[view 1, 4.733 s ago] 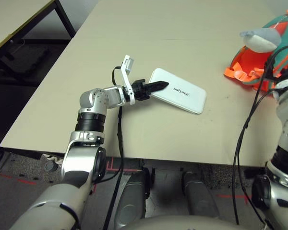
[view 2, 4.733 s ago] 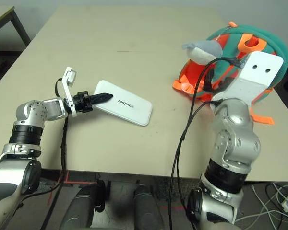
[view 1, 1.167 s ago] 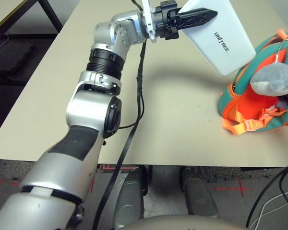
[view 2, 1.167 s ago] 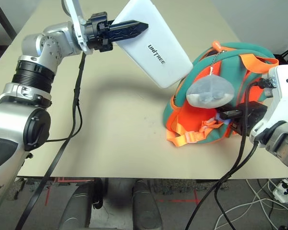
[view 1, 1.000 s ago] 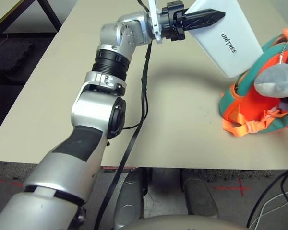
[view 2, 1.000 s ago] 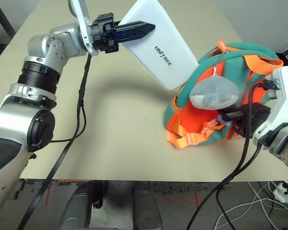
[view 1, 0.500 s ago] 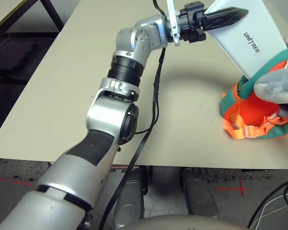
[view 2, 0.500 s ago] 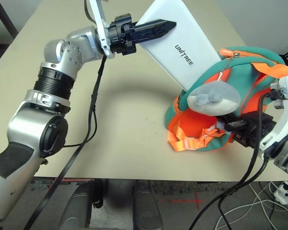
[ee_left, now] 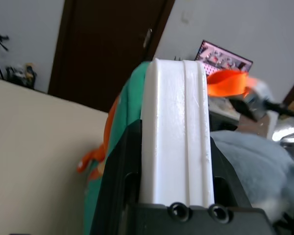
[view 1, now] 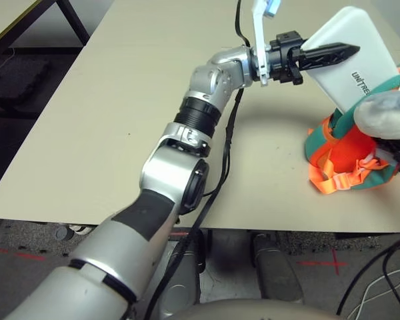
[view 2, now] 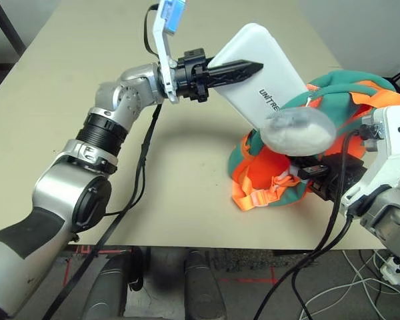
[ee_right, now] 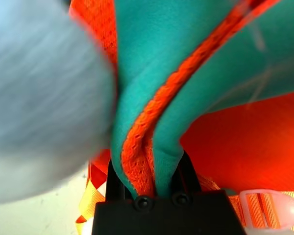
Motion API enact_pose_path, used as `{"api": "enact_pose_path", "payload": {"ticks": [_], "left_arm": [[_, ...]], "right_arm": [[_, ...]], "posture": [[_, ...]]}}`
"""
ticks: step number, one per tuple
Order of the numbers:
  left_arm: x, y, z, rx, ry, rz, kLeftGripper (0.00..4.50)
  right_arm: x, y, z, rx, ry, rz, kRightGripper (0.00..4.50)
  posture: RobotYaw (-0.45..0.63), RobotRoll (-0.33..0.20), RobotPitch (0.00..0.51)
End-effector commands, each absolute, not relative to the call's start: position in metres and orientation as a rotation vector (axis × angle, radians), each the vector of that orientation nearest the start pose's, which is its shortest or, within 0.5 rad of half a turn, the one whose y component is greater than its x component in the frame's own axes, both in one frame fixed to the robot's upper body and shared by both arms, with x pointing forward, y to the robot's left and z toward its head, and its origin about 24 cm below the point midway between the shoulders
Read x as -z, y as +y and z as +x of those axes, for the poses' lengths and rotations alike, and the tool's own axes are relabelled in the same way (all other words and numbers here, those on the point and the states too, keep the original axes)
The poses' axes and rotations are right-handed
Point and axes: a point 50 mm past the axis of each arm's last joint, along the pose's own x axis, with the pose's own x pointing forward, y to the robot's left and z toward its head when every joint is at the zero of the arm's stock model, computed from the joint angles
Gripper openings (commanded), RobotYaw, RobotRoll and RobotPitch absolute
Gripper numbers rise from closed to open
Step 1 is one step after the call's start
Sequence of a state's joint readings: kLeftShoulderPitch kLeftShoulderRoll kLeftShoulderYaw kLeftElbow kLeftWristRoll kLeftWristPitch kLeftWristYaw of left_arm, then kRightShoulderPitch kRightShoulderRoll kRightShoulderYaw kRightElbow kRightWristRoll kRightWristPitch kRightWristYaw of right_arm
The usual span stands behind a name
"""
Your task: Put the pencil case into the backpack and zip it.
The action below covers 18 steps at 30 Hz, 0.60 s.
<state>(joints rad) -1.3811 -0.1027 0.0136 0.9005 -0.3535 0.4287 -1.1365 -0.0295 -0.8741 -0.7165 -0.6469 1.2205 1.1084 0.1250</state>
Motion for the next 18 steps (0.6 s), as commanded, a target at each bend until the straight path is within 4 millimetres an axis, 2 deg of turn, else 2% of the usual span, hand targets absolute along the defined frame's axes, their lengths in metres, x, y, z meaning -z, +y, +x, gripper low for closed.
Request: {"api": "enact_pose_path", "payload": {"ticks": [1,4,13,18], "left_arm": [[-0.249,-0.069,0.330,1.783,0.063,-0.157,1.41],[-0.253,-0.067,0.333,1.765,0.055,-0.133,1.41],[-0.238,-0.063,0.335,1.743,0.036,-0.035,1.41],[-0.261,-0.037,0.345,1.695,-0.035,-0.039,3.02]], "right_arm": [[-0.224,-0.247,0.197,-0.387,0.147,-0.007,0.14],[-0.223,-0.247,0.198,-0.384,0.140,-0.006,0.14],[-0.222,-0.245,0.204,-0.383,0.115,0.000,0.14],[-0.222,-0.244,0.204,-0.378,0.108,-0.001,0.14]], "posture": [[-0.27,0.000,0.187],[-0.26,0.000,0.186],[-0.25,0.000,0.180],[-0.25,0.000,0.185]]}}
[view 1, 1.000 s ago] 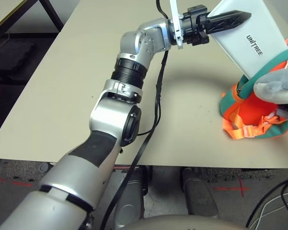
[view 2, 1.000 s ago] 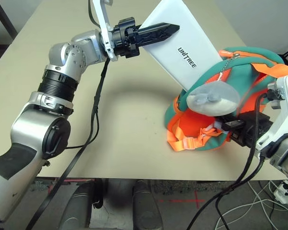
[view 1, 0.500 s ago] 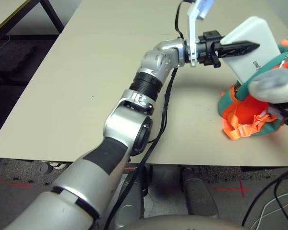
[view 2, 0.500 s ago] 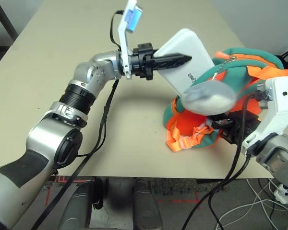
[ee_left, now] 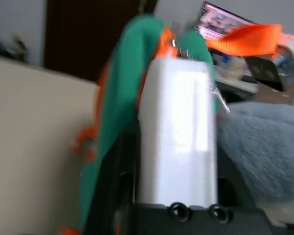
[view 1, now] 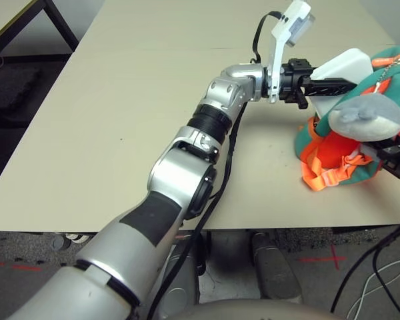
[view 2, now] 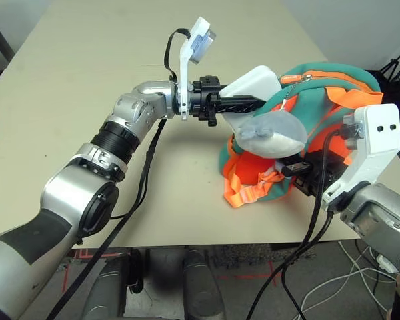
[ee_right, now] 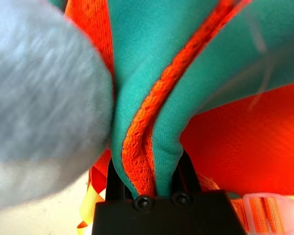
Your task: Put the pencil case into the backpack and zip it.
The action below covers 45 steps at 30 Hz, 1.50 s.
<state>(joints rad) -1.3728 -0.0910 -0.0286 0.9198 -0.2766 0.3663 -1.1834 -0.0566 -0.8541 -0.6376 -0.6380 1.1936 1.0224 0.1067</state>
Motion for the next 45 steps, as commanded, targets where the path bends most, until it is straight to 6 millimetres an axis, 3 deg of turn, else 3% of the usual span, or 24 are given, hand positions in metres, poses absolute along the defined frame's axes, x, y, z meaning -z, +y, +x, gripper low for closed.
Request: {"api": "enact_pose_path", "payload": {"ticks": [1,4,7,9,14,21,31,39,45], "left_arm": [[-0.265,-0.031,0.347,1.685,-0.048,-0.036,3.36],[-0.276,-0.013,0.352,1.646,-0.074,-0.009,4.41],[-0.281,0.003,0.357,1.616,-0.078,0.029,4.39],[-0.284,0.012,0.360,1.598,-0.084,0.053,3.94],[-0.286,0.026,0.367,1.545,-0.075,0.075,2.27],[-0.274,0.025,0.370,1.542,-0.031,0.089,0.00],[-0.259,0.011,0.368,1.580,0.026,0.120,0.00],[-0.251,-0.012,0.362,1.635,0.051,0.134,0.00],[-0.260,-0.016,0.362,1.640,0.007,0.162,0.00]], "right_arm": [[-0.222,-0.244,0.204,-0.377,0.106,-0.001,0.14],[-0.219,-0.244,0.204,-0.368,0.100,0.003,0.14],[-0.216,-0.242,0.204,-0.365,0.096,0.011,0.14],[-0.214,-0.241,0.205,-0.366,0.091,0.016,0.14],[-0.212,-0.238,0.207,-0.367,0.079,0.024,0.14],[-0.209,-0.233,0.207,-0.369,0.066,0.035,0.14],[-0.204,-0.227,0.201,-0.348,0.053,0.058,0.14],[-0.198,-0.224,0.195,-0.325,0.051,0.078,0.14],[-0.195,-0.223,0.195,-0.316,0.051,0.081,0.14]], "posture": [[-0.26,0.000,0.186],[-0.26,0.000,0.187],[-0.26,0.000,0.189],[-0.26,0.000,0.192],[-0.27,0.000,0.196],[-0.29,0.000,0.204],[-0.34,0.000,0.220],[-0.37,0.000,0.233],[-0.38,0.000,0.234]]}}
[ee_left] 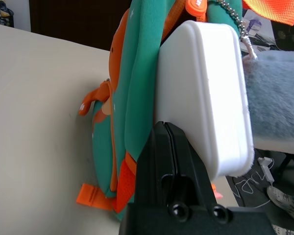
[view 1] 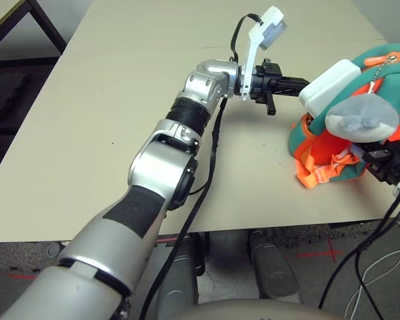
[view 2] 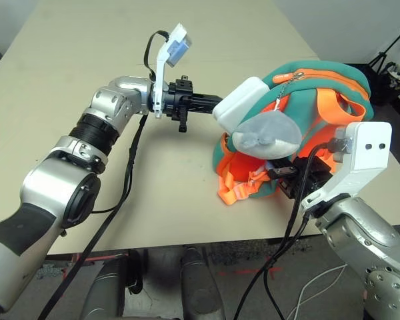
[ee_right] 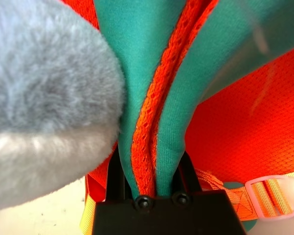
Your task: Put the pencil case into the backpack and zip it.
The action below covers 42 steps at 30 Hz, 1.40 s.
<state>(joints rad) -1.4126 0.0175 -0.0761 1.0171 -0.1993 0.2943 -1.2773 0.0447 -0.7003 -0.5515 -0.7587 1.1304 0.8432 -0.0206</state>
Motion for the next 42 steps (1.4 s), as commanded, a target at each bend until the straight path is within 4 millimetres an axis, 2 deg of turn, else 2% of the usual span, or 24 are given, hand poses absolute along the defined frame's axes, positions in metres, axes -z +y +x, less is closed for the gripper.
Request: {"api": "enact_pose_path", "payload": {"ticks": [1,7,12,23,32,38,42], "left_arm": [[-0.266,-0.013,0.363,1.627,-0.014,0.176,0.00],[-0.299,0.012,0.369,1.586,-0.091,0.230,0.00],[-0.308,0.025,0.368,1.598,-0.099,0.250,0.00],[-0.301,0.015,0.353,1.707,-0.068,0.243,0.00],[-0.288,0.009,0.346,1.754,-0.026,0.237,0.00],[-0.274,0.004,0.346,1.764,0.009,0.238,0.00],[-0.262,-0.007,0.345,1.781,0.035,0.239,0.00]], "right_arm": [[-0.195,-0.223,0.195,-0.316,0.050,0.081,0.14],[-0.195,-0.223,0.198,-0.321,0.047,0.078,0.14],[-0.194,-0.222,0.199,-0.324,0.045,0.080,0.14],[-0.194,-0.223,0.201,-0.324,0.044,0.078,0.14],[-0.194,-0.224,0.197,-0.314,0.052,0.078,0.14],[-0.196,-0.224,0.198,-0.311,0.050,0.074,0.14],[-0.197,-0.224,0.198,-0.313,0.047,0.073,0.14]], "posture": [[-0.38,0.000,0.234],[-0.36,0.000,0.229],[-0.35,0.000,0.223],[-0.35,0.000,0.230],[-0.37,0.000,0.241],[-0.37,0.000,0.240],[-0.38,0.000,0.240]]}}
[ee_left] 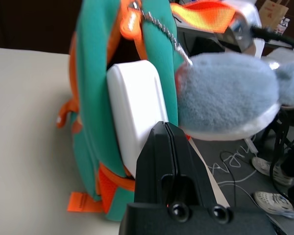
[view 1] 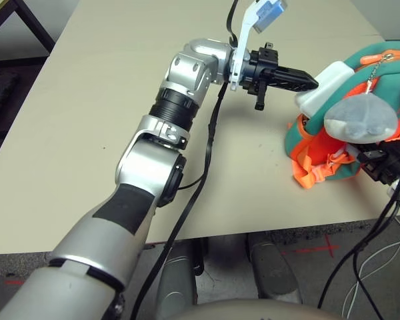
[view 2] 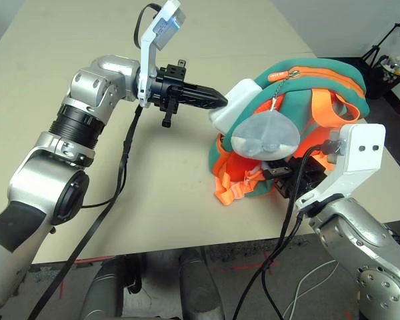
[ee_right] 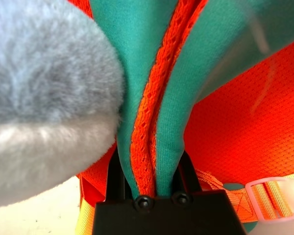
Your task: Put the pencil case into the backpack and zip it.
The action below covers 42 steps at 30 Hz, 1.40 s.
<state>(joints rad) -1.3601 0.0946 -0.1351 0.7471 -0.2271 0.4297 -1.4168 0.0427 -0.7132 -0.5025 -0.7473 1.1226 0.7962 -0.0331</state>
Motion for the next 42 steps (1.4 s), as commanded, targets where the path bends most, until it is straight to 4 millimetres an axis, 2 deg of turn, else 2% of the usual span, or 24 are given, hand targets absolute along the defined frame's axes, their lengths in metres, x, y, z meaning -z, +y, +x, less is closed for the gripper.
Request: {"api": "enact_pose_path", "payload": {"ticks": [1,10,14,17,19,24,29,33,38,42], "left_arm": [[-0.261,-0.011,0.344,1.786,0.034,0.237,0.00],[-0.249,-0.048,0.337,1.806,0.016,0.222,0.00],[-0.240,-0.051,0.339,1.791,0.026,0.231,0.00],[-0.240,-0.045,0.343,1.772,0.016,0.235,0.00],[-0.243,-0.040,0.345,1.756,-0.002,0.245,0.00],[-0.270,-0.023,0.349,1.716,-0.106,0.247,0.00],[-0.310,0.001,0.349,1.672,-0.198,0.278,0.00],[-0.319,0.012,0.340,1.712,-0.227,0.384,0.93],[-0.299,0.014,0.325,1.765,-0.254,0.556,2.55],[-0.287,0.009,0.320,1.770,-0.286,0.596,3.84]], "right_arm": [[-0.197,-0.224,0.198,-0.313,0.047,0.073,0.14],[-0.199,-0.222,0.200,-0.322,0.050,0.074,0.14],[-0.199,-0.222,0.202,-0.327,0.053,0.076,0.14],[-0.200,-0.221,0.204,-0.334,0.052,0.074,0.14],[-0.200,-0.222,0.205,-0.337,0.051,0.072,0.14],[-0.202,-0.222,0.210,-0.348,0.046,0.066,0.14],[-0.203,-0.222,0.215,-0.362,0.045,0.062,0.14],[-0.204,-0.223,0.219,-0.370,0.041,0.059,0.14],[-0.204,-0.220,0.222,-0.384,0.037,0.062,0.14],[-0.203,-0.218,0.223,-0.391,0.033,0.064,0.14]], "posture": [[-0.38,0.000,0.240],[-0.38,0.000,0.249],[-0.38,0.000,0.248],[-0.36,0.000,0.242],[-0.35,0.000,0.236],[-0.33,0.000,0.224],[-0.30,0.000,0.216],[-0.29,0.000,0.212],[-0.28,0.000,0.208],[-0.29,0.000,0.208]]}}
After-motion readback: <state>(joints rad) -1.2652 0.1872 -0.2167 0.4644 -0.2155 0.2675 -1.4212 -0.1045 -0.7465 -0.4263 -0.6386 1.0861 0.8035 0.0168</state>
